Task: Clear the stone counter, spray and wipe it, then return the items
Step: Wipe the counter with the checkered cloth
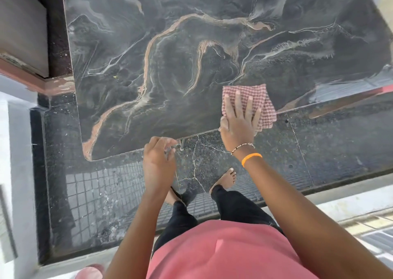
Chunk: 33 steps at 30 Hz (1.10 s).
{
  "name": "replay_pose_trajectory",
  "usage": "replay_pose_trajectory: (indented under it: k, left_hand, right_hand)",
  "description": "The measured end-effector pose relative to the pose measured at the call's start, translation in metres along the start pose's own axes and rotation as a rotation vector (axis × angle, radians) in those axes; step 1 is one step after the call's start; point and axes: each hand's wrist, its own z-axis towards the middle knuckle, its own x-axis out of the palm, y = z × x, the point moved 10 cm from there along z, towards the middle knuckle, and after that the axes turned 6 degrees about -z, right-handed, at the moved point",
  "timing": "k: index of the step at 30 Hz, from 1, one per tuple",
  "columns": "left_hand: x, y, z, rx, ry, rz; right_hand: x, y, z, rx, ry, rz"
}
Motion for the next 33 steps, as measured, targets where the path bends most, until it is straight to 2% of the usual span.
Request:
replay_pose_trajectory:
  k: [11, 14, 18, 20, 23, 29, 33]
  left_hand:
    - [-0.056, 0.066, -0.034, -0.266, -0.235, -0.006]
    - [-0.062, 0.075, -0.047, -0.313, -0.258, 0.02]
    - [-0.056, 0.071, -0.049, -0.316, -0.237, 0.061]
    - [-0.048, 0.061, -0.044, -0.283, -0.204, 0.068]
    - [-0.027, 0.03, -0.031, -0.147, -0.111, 0.081]
    - [0.036, -0.046, -0.01, 0.155, 0.108, 0.113]
    - [0.072, -0.092, 0.004, 0.287, 0.175, 0.166]
  right_hand:
    - [0.053, 0.23, -0.072, -0.803, 0.155, -0.167]
    - [0.057, 0.246, -0.088, -0.955, 0.145, -0.188]
    - [0.053, 0.22, -0.086, -1.086, 0.112, -0.243]
    - [0.044, 0.193, -0.077, -1.072, 0.081, -0.237]
    - [0.027, 0.138, -0.052, -0.952, 0.024, -0.213]
    - [-0.013, -0.006, 0.007, -0.557, -0.032, -0.161]
    - [-0.037, -0.109, 0.045, -0.233, -0.046, -0.095]
